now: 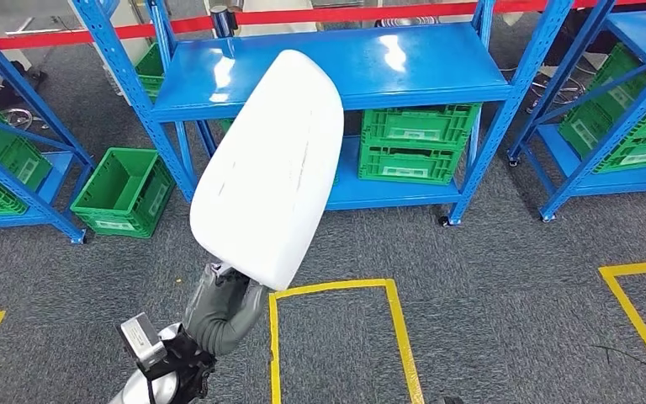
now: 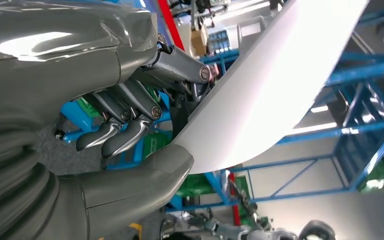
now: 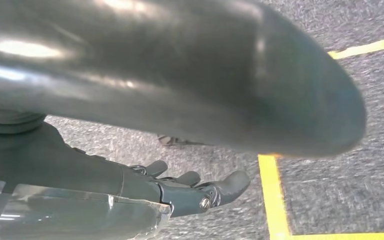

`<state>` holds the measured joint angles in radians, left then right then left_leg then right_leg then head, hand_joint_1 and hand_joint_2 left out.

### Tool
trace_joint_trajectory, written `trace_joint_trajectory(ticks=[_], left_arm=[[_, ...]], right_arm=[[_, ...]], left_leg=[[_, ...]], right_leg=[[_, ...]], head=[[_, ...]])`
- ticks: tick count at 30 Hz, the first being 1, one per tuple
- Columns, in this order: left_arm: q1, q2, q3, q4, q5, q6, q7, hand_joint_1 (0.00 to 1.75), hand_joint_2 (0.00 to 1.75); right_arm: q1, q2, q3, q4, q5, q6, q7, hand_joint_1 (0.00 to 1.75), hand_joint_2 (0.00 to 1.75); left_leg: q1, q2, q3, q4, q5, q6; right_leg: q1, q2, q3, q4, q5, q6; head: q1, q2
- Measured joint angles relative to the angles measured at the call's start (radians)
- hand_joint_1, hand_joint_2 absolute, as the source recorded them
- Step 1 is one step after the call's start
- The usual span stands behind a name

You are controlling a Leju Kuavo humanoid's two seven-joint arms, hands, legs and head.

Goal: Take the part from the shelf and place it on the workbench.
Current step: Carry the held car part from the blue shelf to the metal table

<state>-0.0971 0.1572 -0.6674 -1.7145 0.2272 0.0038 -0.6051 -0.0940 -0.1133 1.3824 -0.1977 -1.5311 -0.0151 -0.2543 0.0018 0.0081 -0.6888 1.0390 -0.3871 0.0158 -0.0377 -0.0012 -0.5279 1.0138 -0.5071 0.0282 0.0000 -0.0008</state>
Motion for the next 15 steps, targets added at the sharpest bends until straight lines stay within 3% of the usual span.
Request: trace_joint_trajectory(ticks=[3, 4, 5, 6, 7, 9, 10, 11, 13, 15], left_arm=[[-0.002, 0.004, -0.003, 0.001, 0.002, -0.008, -0.005, 1.75, 1.75], [-0.002, 0.004, -0.004, 0.001, 0.003, -0.011, -0.006, 1.75, 1.75], [-0.003, 0.005, -0.005, 0.002, 0.004, -0.014, -0.008, 1.75, 1.75], [-0.003, 0.005, -0.006, 0.002, 0.005, -0.016, -0.011, 1.75, 1.75], [-0.004, 0.005, -0.007, 0.002, 0.004, -0.018, -0.014, 1.75, 1.75], [-0.007, 0.005, -0.007, 0.0, 0.0, -0.02, -0.024, 1.75, 1.75], [-0.009, 0.005, -0.006, -0.003, -0.002, -0.02, -0.028, 1.75, 1.75], [-0.011, 0.005, -0.005, -0.006, -0.005, -0.019, -0.033, 1.75, 1.75], [-0.012, 0.006, -0.002, -0.011, -0.009, -0.019, -0.04, 1.75, 1.75], [-0.013, 0.006, 0.0, -0.016, -0.015, -0.019, -0.044, 1.75, 1.75]], right_arm=[[0.003, 0.002, -0.005, 0.0, -0.006, 0.002, 0.002, 0.0, 0.0], [0.006, 0.003, -0.007, 0.0, -0.006, 0.003, 0.002, 0.0, 0.0], [0.009, 0.004, -0.008, 0.0, -0.006, 0.004, 0.002, 0.0, 0.0], [0.013, 0.005, -0.009, 0.0, -0.006, 0.004, 0.002, 0.0, 0.0], [0.016, 0.006, -0.009, 0.0, -0.006, 0.004, 0.003, 0.0, 0.0], [0.019, 0.013, -0.01, 0.001, -0.005, 0.004, 0.006, 0.0, 0.0], [0.019, 0.016, -0.01, 0.002, -0.004, 0.003, 0.008, 0.0, 0.0], [0.02, 0.018, -0.012, 0.004, -0.004, 0.002, 0.009, 0.0, 0.0], [0.022, 0.02, -0.014, 0.009, -0.003, 0.003, 0.01, 0.0, 0.0], [0.024, 0.019, -0.016, 0.012, 0.002, 0.005, 0.008, 0.0, 0.0]], left_leg=[[0.005, -0.003, -0.041, 0.178, -0.144, -0.017], [0.006, -0.004, -0.048, 0.237, -0.172, -0.018], [0.006, -0.004, -0.041, 0.266, -0.179, -0.016], [0.006, -0.004, -0.013, 0.254, -0.168, -0.01], [0.003, -0.005, 0.035, 0.203, -0.145, 0.002], [-0.008, -0.009, 0.143, 0.052, -0.124, 0.043], [-0.016, -0.01, 0.181, -0.008, -0.127, 0.058], [-0.023, -0.011, 0.2, -0.044, -0.133, 0.067], [-0.035, -0.012, 0.206, -0.08, -0.113, 0.068], [-0.035, -0.008, 0.209, -0.121, -0.068, 0.077]], right_leg=[[0.004, -0.002, -0.033, 0.001, 0.03, -0.017], [0.007, -0.002, -0.045, 0.001, 0.039, -0.018], [0.01, -0.002, -0.057, 0.002, 0.048, -0.018], [0.015, -0.002, -0.068, 0.002, 0.056, -0.018], [0.02, -0.001, -0.077, 0.002, 0.064, -0.018], [0.024, -0.001, -0.088, 0.0, 0.079, -0.017], [0.019, -0.001, -0.091, -0.002, 0.088, -0.013], [0.011, -0.002, -0.094, -0.006, 0.097, -0.005], [-0.001, -0.002, -0.098, -0.019, 0.117, 0.013], [0.003, 0.0, -0.108, -0.013, 0.103, 0.013]], head=[[-0.002, 0.0], [-0.003, 0.0], [-0.003, 0.0], [-0.003, 0.0], [-0.003, 0.0], [0.0, 0.0], [0.002, 0.0], [0.003, 0.0], [-0.001, 0.0], [-0.004, 0.0]])
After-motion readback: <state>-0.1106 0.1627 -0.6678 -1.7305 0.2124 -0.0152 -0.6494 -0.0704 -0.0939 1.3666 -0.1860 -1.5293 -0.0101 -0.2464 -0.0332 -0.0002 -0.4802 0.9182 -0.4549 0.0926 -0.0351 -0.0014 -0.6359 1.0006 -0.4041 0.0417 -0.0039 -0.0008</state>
